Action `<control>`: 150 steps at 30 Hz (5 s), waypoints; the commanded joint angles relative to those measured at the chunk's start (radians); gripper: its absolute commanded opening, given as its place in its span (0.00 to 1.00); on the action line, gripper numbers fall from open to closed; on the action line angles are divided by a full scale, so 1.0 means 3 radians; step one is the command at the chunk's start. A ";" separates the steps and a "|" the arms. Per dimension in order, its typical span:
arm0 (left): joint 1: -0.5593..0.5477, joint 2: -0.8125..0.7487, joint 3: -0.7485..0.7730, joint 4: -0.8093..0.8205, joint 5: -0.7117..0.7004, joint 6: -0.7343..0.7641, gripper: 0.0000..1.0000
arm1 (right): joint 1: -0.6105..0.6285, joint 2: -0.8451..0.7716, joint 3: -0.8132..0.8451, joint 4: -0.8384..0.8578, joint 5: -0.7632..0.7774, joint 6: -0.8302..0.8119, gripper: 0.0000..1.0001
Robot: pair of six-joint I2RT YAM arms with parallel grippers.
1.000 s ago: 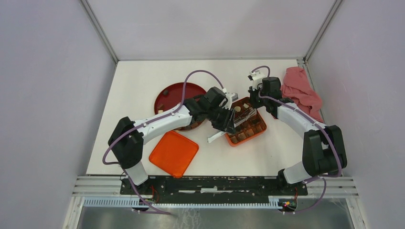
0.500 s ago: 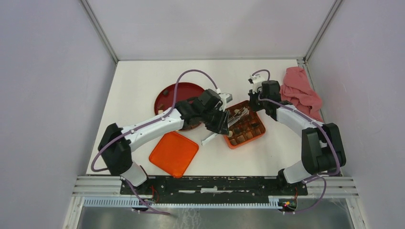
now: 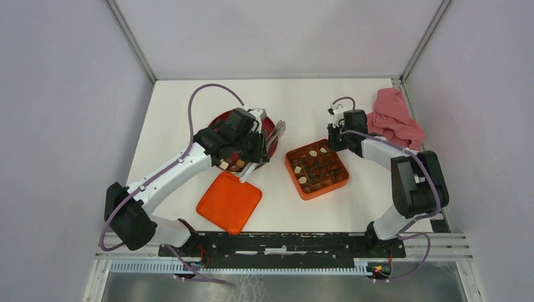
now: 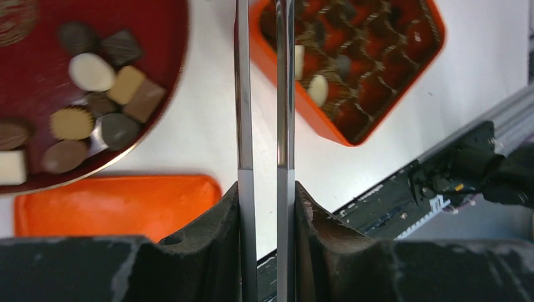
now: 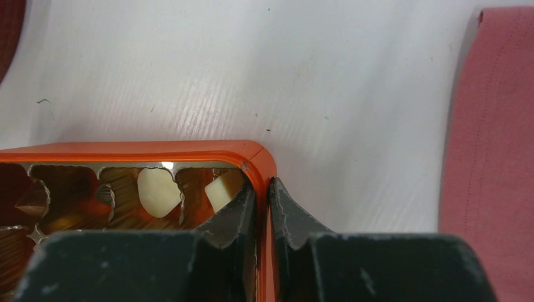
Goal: Pack the chocolate
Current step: Adjust the packing box at the center of the board, then pick up the fake chocolate from the plate.
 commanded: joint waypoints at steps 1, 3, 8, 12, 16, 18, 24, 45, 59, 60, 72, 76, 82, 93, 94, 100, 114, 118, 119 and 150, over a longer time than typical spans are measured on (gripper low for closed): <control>0.0373 -0.0160 0.0045 -0.0329 -0.0069 0.0192 0.15 | -0.0022 0.0116 0.0180 0.0115 -0.0126 0.0105 0.16; 0.0579 -0.0195 0.0056 -0.0435 -0.0024 0.0288 0.15 | -0.0024 0.0178 0.0232 0.0101 -0.0137 0.0095 0.16; 0.0810 -0.0238 0.0163 -0.0748 -0.0077 0.0527 0.15 | -0.0021 0.0520 0.0792 -0.0284 -0.0283 -0.0454 0.13; 0.0888 -0.0277 0.0202 -0.0895 -0.0124 0.0643 0.15 | -0.0021 0.0864 0.1426 -0.0855 -0.0580 -0.1184 0.16; 0.0934 -0.0348 0.0178 -0.0926 -0.0156 0.0668 0.15 | 0.0017 0.1180 0.1955 -0.1371 -0.0777 -0.1767 0.19; 0.0950 -0.0383 0.0160 -0.0925 -0.0154 0.0678 0.15 | 0.0072 0.1337 0.2188 -0.1649 -0.0821 -0.2066 0.19; 0.0983 -0.0446 0.0108 -0.0935 -0.0137 0.0697 0.15 | 0.0266 0.1565 0.2540 -0.2153 -0.0854 -0.2834 0.19; 0.1106 -0.0468 0.0031 -0.0979 -0.0084 0.0628 0.16 | 0.0317 0.1119 0.3039 -0.2387 -0.0971 -0.2579 0.78; 0.1755 0.0088 0.0175 -0.0566 -0.0155 0.1023 0.18 | 0.0290 0.0228 0.1659 -0.1630 -0.2300 -0.1885 0.77; 0.1791 0.0137 0.0192 -0.0532 -0.0114 0.1092 0.18 | 0.0286 0.0207 0.1613 -0.1601 -0.2300 -0.1880 0.77; 0.2084 0.0660 0.0346 -0.0612 -0.0170 0.1548 0.25 | 0.0052 0.0067 0.1322 -0.1274 -0.2472 -0.1645 0.78; 0.2109 0.0791 0.0438 -0.0652 -0.0228 0.1669 0.26 | 0.0018 0.0081 0.1306 -0.1234 -0.2490 -0.1597 0.77; 0.2128 0.0972 0.0581 -0.0693 -0.0337 0.1737 0.27 | 0.0012 0.0100 0.1304 -0.1221 -0.2499 -0.1576 0.78; 0.2179 0.1210 0.0777 -0.0745 -0.0365 0.1800 0.29 | 0.0008 0.0129 0.1262 -0.1202 -0.2453 -0.1556 0.78; 0.2181 0.1231 0.0795 -0.0755 -0.0368 0.1800 0.29 | 0.0009 0.0132 0.1263 -0.1202 -0.2449 -0.1556 0.78; 0.2183 0.1279 0.0876 -0.0829 -0.0301 0.1777 0.31 | 0.0005 0.0142 0.1264 -0.1209 -0.2423 -0.1556 0.77; 0.2185 0.1082 0.0837 -0.0811 -0.0100 0.1832 0.37 | 0.0009 0.0178 0.1266 -0.1218 -0.2417 -0.1553 0.78; 0.2187 0.1038 0.0851 -0.0830 -0.0180 0.1826 0.37 | 0.0011 0.0178 0.1255 -0.1214 -0.2412 -0.1551 0.78; 0.2191 0.1037 0.0858 -0.0845 -0.0202 0.1825 0.37 | 0.0010 0.0183 0.1252 -0.1211 -0.2410 -0.1551 0.78; 0.2191 0.1391 0.1067 -0.0886 -0.0251 0.1836 0.41 | 0.0009 0.0269 0.1342 -0.1265 -0.2366 -0.1558 0.78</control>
